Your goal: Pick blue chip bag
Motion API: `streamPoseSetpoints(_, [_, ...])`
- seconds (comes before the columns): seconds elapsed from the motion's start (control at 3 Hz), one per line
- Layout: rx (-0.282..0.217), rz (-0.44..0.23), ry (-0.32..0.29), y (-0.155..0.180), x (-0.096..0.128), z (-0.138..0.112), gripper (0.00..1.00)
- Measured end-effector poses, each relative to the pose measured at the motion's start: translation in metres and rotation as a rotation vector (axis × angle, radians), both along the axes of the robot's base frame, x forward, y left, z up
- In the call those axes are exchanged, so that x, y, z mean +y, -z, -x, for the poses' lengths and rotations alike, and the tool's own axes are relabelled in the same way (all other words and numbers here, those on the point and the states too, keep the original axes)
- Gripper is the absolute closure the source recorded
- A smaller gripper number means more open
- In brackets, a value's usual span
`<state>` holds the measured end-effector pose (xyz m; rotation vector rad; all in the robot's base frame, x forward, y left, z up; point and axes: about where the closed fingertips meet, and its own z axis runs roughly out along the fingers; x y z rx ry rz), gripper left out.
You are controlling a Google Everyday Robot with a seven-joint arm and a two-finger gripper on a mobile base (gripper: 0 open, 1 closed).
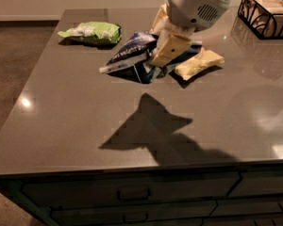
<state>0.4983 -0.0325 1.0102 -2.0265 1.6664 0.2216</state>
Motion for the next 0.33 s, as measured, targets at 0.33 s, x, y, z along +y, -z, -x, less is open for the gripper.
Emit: streamPoseSetpoints(0.33, [0.0, 0.0, 0.0, 0.0003, 0.0002, 0.0, 1.0])
